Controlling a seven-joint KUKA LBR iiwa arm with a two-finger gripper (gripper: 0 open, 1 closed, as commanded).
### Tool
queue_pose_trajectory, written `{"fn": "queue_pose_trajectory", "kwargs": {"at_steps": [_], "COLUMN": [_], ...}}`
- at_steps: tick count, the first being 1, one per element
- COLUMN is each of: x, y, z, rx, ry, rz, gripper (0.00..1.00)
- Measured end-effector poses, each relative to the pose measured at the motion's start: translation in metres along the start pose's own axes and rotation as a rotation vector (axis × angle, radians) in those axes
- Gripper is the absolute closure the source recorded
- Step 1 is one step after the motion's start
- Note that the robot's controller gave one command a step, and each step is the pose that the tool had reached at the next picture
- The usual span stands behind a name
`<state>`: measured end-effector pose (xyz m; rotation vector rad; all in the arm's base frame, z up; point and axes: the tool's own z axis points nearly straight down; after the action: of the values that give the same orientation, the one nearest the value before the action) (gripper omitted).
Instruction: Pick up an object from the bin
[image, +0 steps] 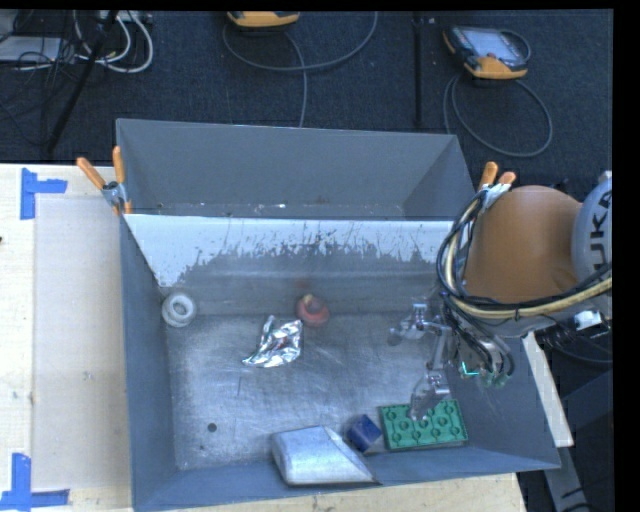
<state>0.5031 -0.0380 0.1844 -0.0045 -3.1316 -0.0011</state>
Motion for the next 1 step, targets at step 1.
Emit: {"fn": "queue_pose_trajectory", "kwargs": {"at_steps": [1], "x": [0.0077], "y": [-0.079], "z": [0.0615], "rx": [0.002], "ry": [-0.003], "rz": [-0.249], "gripper": [0.0]}}
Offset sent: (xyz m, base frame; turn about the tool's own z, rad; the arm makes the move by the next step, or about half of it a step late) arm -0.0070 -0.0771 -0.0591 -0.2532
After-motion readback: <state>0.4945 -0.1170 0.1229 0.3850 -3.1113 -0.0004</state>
